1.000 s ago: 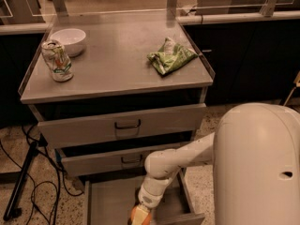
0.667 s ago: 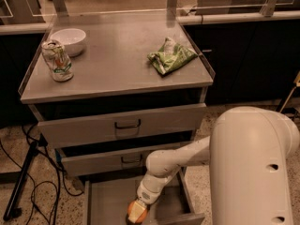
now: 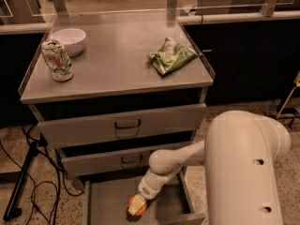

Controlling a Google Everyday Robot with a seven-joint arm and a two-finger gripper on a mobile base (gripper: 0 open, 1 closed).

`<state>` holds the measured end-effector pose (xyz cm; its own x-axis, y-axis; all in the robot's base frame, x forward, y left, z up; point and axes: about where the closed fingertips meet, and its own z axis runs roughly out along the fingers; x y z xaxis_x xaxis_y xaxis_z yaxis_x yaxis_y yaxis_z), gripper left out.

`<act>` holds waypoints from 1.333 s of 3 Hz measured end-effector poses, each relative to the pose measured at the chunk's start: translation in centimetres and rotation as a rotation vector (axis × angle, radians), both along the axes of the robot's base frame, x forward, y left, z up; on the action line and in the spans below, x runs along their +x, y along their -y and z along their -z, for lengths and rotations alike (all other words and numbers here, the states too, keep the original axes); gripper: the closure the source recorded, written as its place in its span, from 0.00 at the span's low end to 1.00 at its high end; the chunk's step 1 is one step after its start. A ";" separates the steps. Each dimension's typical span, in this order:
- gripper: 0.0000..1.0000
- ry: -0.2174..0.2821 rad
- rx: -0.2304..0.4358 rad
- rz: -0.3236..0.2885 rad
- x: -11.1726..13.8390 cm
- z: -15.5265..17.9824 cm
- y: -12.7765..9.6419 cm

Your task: Place orange into bottom drawer

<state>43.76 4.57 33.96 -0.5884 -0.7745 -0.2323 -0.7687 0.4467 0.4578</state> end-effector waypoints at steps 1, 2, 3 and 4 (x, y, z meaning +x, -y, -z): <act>1.00 0.000 -0.001 0.005 0.1 0.1 0.0; 1.00 -0.029 0.026 0.058 0.8 2.1 0.1; 1.00 -0.050 0.039 0.123 2.1 4.5 0.2; 1.00 -0.077 0.029 0.197 2.7 7.9 0.8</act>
Offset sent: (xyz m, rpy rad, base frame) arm 0.0106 -0.0006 -0.0286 0.0528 0.0463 -0.0816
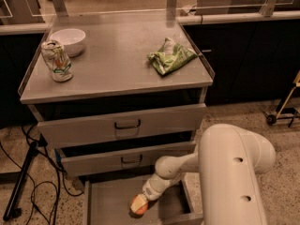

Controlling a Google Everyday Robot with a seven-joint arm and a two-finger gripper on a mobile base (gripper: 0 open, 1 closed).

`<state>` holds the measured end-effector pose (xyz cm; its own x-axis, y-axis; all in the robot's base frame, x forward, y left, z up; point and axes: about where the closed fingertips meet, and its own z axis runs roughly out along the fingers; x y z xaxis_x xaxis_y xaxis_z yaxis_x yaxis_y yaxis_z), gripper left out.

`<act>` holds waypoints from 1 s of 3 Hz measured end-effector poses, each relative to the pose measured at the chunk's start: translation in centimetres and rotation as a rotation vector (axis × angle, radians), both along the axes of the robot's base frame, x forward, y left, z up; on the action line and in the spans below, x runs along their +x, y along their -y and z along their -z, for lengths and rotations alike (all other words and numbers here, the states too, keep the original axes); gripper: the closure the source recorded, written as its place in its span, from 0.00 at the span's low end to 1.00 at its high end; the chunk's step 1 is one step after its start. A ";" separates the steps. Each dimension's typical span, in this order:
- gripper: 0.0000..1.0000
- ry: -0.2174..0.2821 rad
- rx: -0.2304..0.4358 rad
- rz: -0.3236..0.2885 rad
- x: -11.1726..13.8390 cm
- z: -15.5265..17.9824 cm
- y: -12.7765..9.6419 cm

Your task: Place orange into bottom drawer

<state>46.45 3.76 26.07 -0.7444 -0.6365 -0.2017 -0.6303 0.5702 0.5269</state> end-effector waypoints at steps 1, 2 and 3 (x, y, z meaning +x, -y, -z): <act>1.00 -0.008 -0.003 0.010 0.0 0.5 -0.1; 1.00 -0.020 -0.012 0.051 0.1 2.3 -0.2; 1.00 -0.053 -0.052 0.144 1.0 6.4 -0.1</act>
Offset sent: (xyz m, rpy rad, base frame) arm 0.0063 0.0010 -0.0430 -0.0240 0.0288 -0.1046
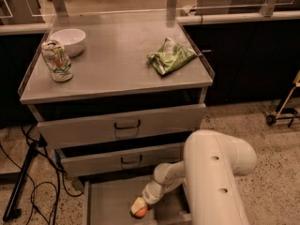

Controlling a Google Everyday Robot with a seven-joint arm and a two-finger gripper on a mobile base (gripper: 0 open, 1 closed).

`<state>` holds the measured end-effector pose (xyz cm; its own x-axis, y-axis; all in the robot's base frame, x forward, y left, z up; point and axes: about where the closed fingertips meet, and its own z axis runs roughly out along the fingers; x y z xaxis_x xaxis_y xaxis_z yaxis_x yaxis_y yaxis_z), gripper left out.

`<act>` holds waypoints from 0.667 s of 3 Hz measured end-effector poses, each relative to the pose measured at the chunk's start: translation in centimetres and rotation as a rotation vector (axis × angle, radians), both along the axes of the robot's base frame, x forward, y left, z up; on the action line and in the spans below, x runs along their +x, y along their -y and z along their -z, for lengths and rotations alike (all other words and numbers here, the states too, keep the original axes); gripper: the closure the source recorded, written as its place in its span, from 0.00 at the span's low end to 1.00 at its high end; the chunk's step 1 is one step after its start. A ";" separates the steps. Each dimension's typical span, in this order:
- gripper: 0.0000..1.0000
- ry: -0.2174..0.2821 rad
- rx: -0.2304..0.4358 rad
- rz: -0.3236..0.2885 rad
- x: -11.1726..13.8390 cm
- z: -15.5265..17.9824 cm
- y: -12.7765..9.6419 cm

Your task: Place orange into bottom drawer

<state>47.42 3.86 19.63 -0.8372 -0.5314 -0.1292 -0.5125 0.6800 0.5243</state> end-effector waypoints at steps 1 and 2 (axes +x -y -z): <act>1.00 -0.040 -0.028 0.041 0.0 3.2 -0.5; 1.00 -0.049 -0.032 0.046 -0.2 3.8 -0.6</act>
Offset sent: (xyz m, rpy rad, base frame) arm -0.0004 0.0043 -0.0289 -0.0251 0.0355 -0.0370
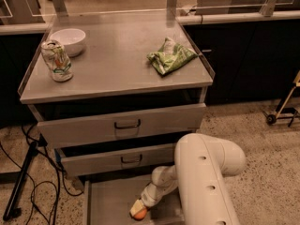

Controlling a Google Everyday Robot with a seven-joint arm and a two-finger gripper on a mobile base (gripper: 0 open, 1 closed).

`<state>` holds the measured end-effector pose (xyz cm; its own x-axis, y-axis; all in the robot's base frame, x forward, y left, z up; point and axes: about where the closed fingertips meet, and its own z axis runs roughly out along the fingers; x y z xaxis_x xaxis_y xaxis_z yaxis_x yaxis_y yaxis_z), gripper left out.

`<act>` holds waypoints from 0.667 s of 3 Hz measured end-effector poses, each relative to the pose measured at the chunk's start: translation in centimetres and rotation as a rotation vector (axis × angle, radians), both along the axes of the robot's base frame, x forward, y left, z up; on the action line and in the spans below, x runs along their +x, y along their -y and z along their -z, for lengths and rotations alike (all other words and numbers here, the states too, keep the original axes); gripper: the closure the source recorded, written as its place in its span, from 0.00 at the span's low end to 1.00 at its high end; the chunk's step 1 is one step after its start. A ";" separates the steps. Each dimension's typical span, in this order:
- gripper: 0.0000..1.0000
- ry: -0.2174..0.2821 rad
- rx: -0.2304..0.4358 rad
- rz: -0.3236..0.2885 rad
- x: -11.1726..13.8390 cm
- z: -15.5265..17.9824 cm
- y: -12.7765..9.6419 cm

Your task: Place orange into bottom drawer

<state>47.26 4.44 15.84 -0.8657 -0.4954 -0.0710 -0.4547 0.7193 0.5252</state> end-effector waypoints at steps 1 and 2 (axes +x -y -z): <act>1.00 -0.015 -0.009 0.008 -0.1 0.7 -0.1; 1.00 -0.030 -0.027 0.022 0.7 2.8 -0.8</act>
Offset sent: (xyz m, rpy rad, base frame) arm 0.0263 0.0165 -0.0524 -0.0464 0.0330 -0.0479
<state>47.96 5.24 13.05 -0.8781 -0.4774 -0.0322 -0.4230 0.7430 0.5187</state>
